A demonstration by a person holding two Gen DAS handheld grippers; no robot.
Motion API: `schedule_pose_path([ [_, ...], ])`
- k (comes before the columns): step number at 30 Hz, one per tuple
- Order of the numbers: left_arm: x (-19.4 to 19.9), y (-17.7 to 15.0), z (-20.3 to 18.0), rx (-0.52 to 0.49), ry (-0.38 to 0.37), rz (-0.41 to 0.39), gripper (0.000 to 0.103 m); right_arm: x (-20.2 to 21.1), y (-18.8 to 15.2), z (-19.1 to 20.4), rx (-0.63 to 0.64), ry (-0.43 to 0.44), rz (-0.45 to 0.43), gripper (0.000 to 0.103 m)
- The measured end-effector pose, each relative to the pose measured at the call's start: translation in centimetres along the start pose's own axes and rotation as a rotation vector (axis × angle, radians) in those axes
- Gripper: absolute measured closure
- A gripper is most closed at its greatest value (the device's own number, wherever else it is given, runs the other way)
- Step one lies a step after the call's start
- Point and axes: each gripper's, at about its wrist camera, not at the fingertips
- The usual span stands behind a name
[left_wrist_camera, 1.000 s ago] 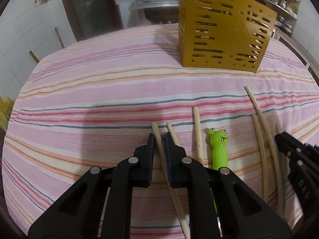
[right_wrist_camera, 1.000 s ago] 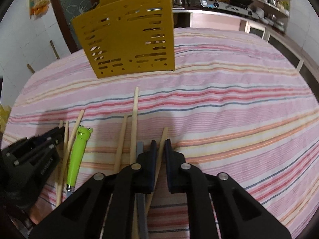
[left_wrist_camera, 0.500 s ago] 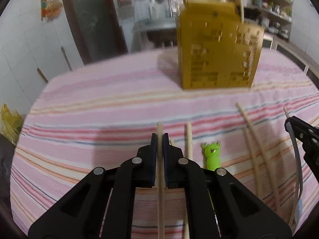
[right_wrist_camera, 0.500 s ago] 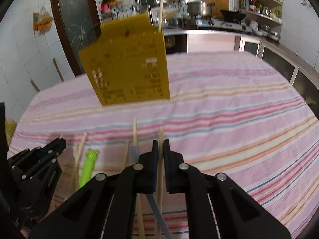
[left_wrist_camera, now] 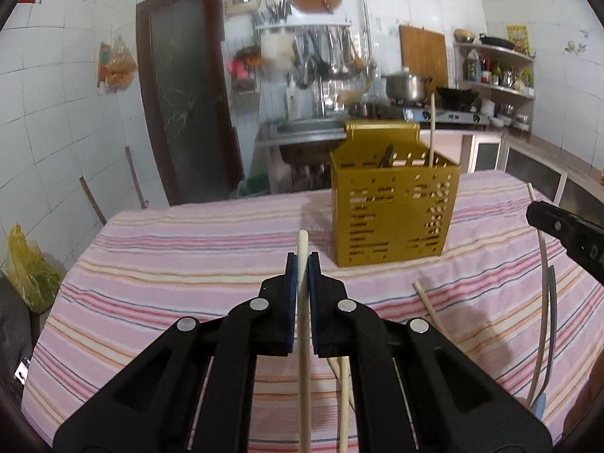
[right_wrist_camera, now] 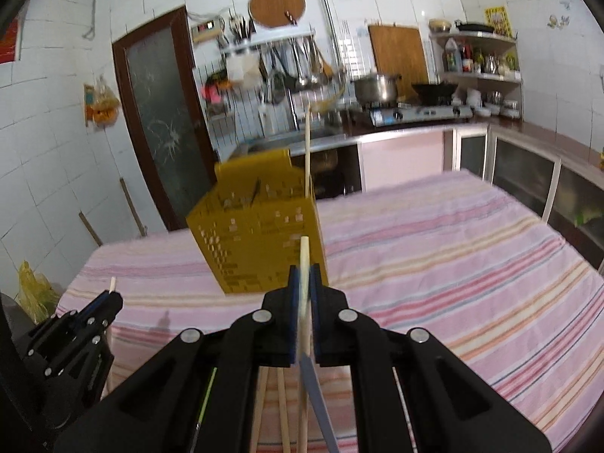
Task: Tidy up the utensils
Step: 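Lift the chopstick with the left tool while the right tool carries its chopstick toward the holder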
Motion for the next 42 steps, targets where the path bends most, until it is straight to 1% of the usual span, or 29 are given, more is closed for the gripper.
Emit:
schedule_pose_path([
  [3, 0.9, 0.7, 0.6, 0.025, -0.005, -0.036, 0.098, 0.4, 0.4, 0.0, -0.003, 0.014, -0.027, 0.097],
  [7, 1.1, 1.7, 1.0, 0.020, -0.005, -0.065, 0.098, 1.1, 1.6, 0.5, 0.020, 0.021, -0.090, 0.097],
  [11, 1.1, 2.9, 1.8, 0.016, -0.035, -0.087, 0.098, 1.9, 2.5, 1.1, 0.033, 0.021, -0.136, 0.097],
  [16, 0.3, 4.0, 2.7, 0.037, -0.084, -0.097, 0.098, 2.4, 3.6, 1.9, 0.092, -0.003, -0.173, 0.097],
  [21, -0.7, 5.2, 3.4, 0.049, -0.129, -0.092, 0.098, 2.0, 4.6, 1.4, 0.061, 0.006, -0.165, 0.097],
  [23, -0.9, 6.0, 3.8, 0.067, -0.155, -0.094, 0.098, 1.7, 5.0, 1.1, 0.064, -0.008, -0.177, 0.097],
  [27, -0.6, 7.0, 4.4, 0.083, -0.189, -0.115, 0.098, 1.3, 5.6, 0.9, 0.073, -0.010, -0.200, 0.097],
  [29, -0.4, 7.2, 4.8, 0.088, -0.189, -0.125, 0.098, 1.1, 5.6, 0.7, 0.082, -0.001, -0.210, 0.097],
  [33, -0.6, 7.0, 5.6, 0.124, -0.217, -0.095, 0.098, 0.7, 4.8, 0.3, 0.098, 0.012, -0.203, 0.097],
  [37, -0.8, 7.0, 5.7, 0.130, -0.195, -0.100, 0.098, 0.4, 4.5, -0.4, 0.089, 0.027, -0.201, 0.097],
  [40, -0.9, 7.4, 5.4, 0.145, -0.203, -0.111, 0.098, -0.2, 4.9, -1.1, 0.063, 0.051, -0.194, 0.097],
  [42, -1.0, 7.4, 5.1, 0.157, -0.201, -0.118, 0.098, -0.6, 4.9, -1.3, 0.070, 0.056, -0.194, 0.097],
])
Point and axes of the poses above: each gripper's, at about its wrist camera, not at the fingertips, and x roughly against the way its jaws point, z to its left, y to its top, and after that the axes turned 7 degrees about -z, right-handed
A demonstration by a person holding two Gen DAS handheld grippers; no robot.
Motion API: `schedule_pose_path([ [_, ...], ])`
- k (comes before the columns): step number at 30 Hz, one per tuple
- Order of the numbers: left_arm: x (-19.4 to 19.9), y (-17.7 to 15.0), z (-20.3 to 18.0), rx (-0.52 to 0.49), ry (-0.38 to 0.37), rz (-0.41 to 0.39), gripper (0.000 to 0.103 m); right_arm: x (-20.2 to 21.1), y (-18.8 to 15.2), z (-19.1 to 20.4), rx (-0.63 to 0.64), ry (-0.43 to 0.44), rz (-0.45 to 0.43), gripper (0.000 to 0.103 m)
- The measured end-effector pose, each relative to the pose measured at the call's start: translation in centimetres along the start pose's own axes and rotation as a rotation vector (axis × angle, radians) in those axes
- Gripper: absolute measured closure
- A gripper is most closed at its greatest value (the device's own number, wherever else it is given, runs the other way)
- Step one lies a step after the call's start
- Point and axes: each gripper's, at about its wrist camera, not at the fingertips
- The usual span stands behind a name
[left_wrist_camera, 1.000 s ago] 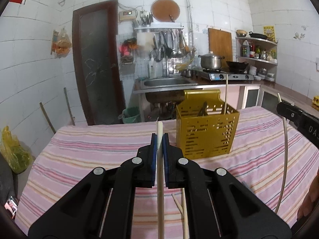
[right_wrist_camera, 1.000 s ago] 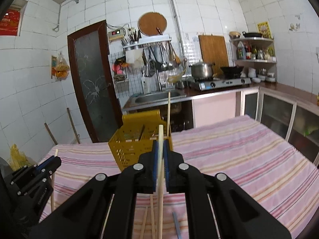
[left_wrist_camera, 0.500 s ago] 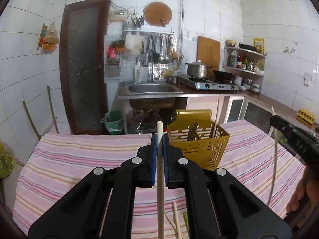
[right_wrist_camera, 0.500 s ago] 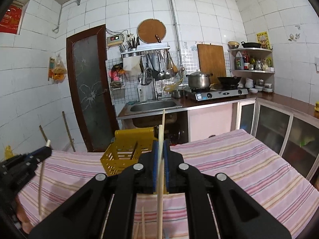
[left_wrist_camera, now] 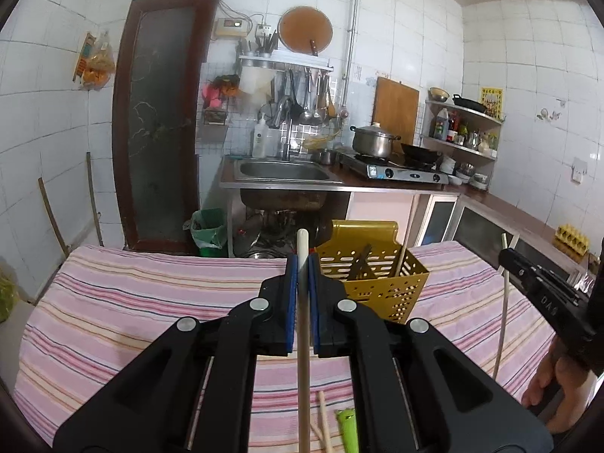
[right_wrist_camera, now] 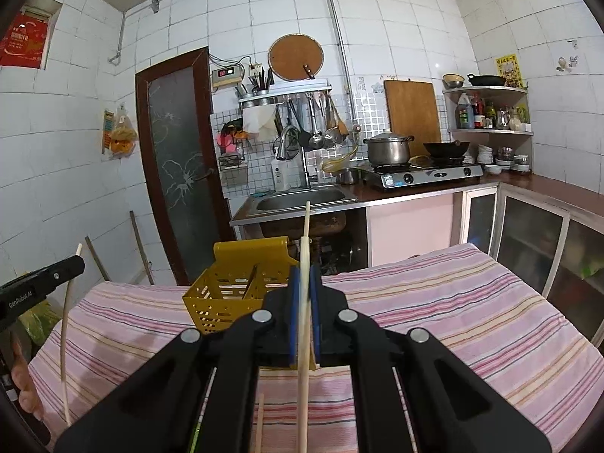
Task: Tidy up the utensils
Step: 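Lift the chopstick with the left tool while the right tool carries its chopstick toward the holder, then lower the right tool's chopstick into the holder while the left tool brings its chopstick over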
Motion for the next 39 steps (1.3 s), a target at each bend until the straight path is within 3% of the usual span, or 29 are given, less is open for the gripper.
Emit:
schedule_pose_path([
  [16, -0.6, -1.9, -1.2, -0.016, 0.075, -0.037, 0.098, -0.1, -0.8, -0.5, 0.001, 0.034, -0.027, 0.097],
  [25, 0.0, -1.9, -1.7, -0.030, 0.081, -0.048, 0.098, 0.0, -1.2, -0.8, -0.004, 0.026, -0.012, 0.097],
  [30, 0.4, -1.5, -2.2, -0.038, 0.081, -0.069, 0.098, 0.6, -0.4, -0.6, 0.015, 0.009, -0.047, 0.097],
  [33, 0.7, 0.5, -2.7, -0.048, 0.073, -0.106, 0.098, 1.1, 2.0, 0.1, 0.037, 0.019, -0.099, 0.097],
  [39, 1.0, 8.2, -4.1, -0.036, 0.039, -0.252, 0.098, 0.7, 9.3, 1.9, 0.069, 0.041, -0.234, 0.097],
])
Point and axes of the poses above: each gripper's, at about its wrist camera, not at the fingertips, and x roughly against the way its jaws point, z to its left, y to its top, and after that the axes turned 7 degrees about -z, right-handed
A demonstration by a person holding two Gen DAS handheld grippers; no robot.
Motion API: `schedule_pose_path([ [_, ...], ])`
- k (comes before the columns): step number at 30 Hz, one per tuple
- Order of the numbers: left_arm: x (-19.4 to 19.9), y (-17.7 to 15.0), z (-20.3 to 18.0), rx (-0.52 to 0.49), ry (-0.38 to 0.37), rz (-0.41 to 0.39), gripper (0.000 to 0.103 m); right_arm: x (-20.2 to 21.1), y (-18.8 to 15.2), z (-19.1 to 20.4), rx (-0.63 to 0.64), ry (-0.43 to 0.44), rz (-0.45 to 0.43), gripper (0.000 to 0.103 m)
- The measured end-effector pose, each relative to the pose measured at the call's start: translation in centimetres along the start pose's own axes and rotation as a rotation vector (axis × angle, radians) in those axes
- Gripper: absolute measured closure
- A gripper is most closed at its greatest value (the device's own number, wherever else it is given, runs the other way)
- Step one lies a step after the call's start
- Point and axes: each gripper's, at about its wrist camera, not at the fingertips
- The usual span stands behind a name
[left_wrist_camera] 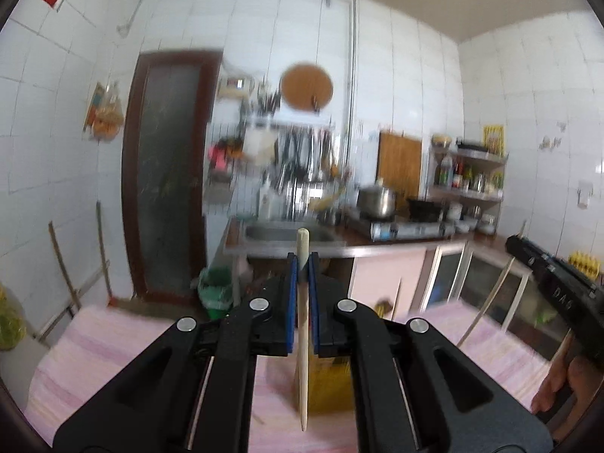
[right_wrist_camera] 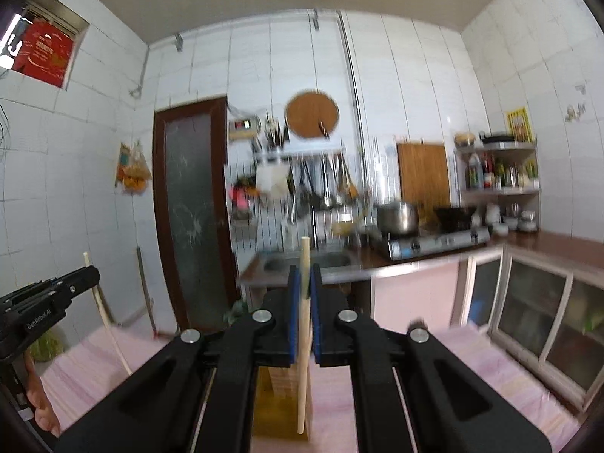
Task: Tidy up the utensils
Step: 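Lower the right tool's chopstick into the holder while the left tool brings its chopstick over, then open both tools over the yellow holder to drop the chopsticks in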
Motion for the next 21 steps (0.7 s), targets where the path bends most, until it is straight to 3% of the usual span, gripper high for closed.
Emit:
schedule_pose_path([
  [4, -2.2, 3.1, -1.0, 0.023, -0.028, -0.069, 0.098, -2.5, 2.3, 1.0, 0.017, 0.015, -0.044, 0.097],
  [7, -4.9, 3.1, -2.0, 0.020, -0.039, -0.074, 0.098, -4.6, 2.0, 1.2, 0.009, 0.031, -0.035, 0.097],
  [9, -6.9, 2.0, -2.5, 0.010, -0.040, -0.067, 0.098, -6.0, 1.0, 1.2, 0.004, 0.041, -0.013, 0.097],
  [16, -13.5, -5.8, -1.2, 0.027, -0.008, 0.068, 0.098, -10.2, -4.2, 0.7, -0.005, 0.050, 0.113, 0.097],
  [21, -14.0, -7.4, -0.2, -0.002, 0.024, 0.145, 0.098, -11.3, -6.6, 0.5, -0.005, 0.042, 0.189, 0.096],
])
Point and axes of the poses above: each gripper's, at about its wrist camera, not at the fingertips, and x roughly against the way its jaws point, z to its left, y to its top, and after that the axes turned 7 degrees about -z, right-handed
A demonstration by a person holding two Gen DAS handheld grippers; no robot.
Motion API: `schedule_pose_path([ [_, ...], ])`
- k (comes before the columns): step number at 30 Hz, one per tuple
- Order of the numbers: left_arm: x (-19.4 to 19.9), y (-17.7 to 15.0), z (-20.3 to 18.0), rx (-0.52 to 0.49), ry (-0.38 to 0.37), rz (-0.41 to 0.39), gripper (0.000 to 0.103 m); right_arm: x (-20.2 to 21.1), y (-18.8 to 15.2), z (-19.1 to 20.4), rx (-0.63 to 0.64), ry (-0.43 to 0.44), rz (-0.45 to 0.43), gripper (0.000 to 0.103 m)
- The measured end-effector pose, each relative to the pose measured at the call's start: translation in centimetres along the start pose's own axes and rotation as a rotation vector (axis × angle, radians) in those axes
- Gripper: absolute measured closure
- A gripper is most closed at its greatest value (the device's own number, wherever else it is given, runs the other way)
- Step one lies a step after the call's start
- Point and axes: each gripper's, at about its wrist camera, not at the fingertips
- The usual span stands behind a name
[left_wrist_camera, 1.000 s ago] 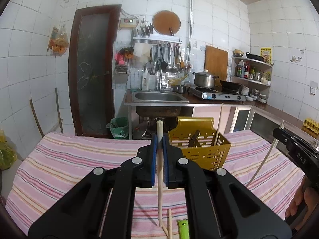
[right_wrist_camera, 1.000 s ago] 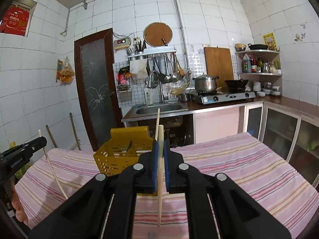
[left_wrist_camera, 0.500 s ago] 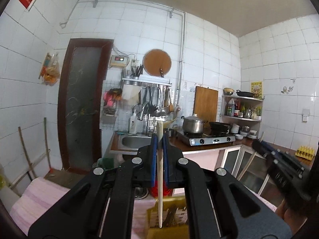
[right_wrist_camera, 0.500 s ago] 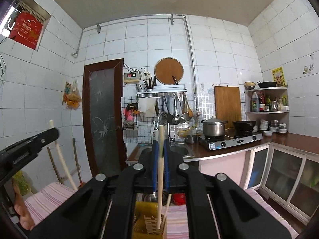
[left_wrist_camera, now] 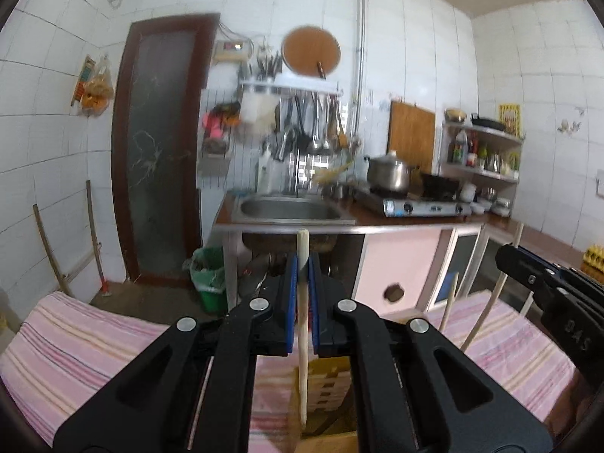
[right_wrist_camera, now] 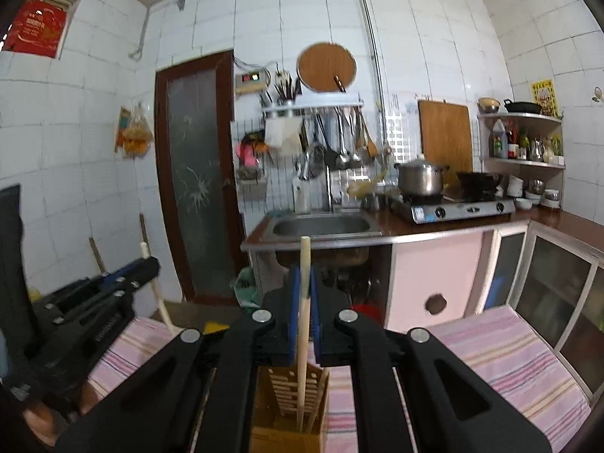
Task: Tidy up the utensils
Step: 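Open both tools over the yellow holder to drop the chopsticks in, then close the right tool on the blue-handled spoon while the left tool grips a chopstick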
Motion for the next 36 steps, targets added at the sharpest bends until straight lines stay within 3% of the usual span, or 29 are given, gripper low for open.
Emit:
schedule_pose_path([
  [2, 1.4, 0.5, 0.3, -0.012, 0.012, -0.001, 0.089, 0.3, 0.0, -0.2, -0.007, -0.006, 0.025, 0.091],
  [3, 2.1, 0.9, 0.4, -0.021, 0.018, 0.006, 0.063, 0.7, 0.2, -0.2, -0.006, -0.016, 0.035, 0.081],
  [4, 2.9, 1.2, 0.4, -0.025, 0.026, 0.004, 0.037, 1.1, 0.4, -0.2, -0.004, -0.025, 0.042, 0.050],
  [5, 4.2, 1.6, 0.6, -0.029, 0.041, -0.015, 0.029, 1.8, 0.7, -0.3, -0.003, -0.032, 0.045, 0.036],
  [7, 6.6, 2.1, 0.9, -0.047, 0.060, -0.030, 0.021, 3.2, 0.8, -0.5, 0.008, -0.044, 0.052, 0.036],
  [9, 7.9, 2.1, 1.4, -0.040, 0.066, 0.006, 0.007, 5.0, 0.4, -0.8, 0.027, -0.060, 0.076, 0.036],
  [14, 11.8, -0.7, 3.1, -0.009, 0.092, 0.094, 0.005, 8.6, -3.0, -1.8, 0.009, -0.075, 0.174, 0.035],
  [21, 13.9, -7.7, 4.3, -0.035, 0.139, 0.240, 0.005, 10.6, -9.8, -2.0, -0.018, -0.085, 0.310, 0.034],
  [28, 12.9, -12.9, 5.6, 0.036, 0.155, 0.319, 0.005, 10.4, -14.6, -2.3, 0.005, -0.108, 0.391, 0.034],
  [36, 11.3, -16.3, 6.0, 0.011, 0.173, 0.420, 0.005, 10.2, -17.4, -2.2, 0.000, -0.112, 0.476, 0.034],
])
Point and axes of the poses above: each gripper's, at about its wrist camera, not at the fingertips, and x roughly against the way its jaws point, z to its left, y to its top, and after that the axes turned 7 degrees about -z, right-handed
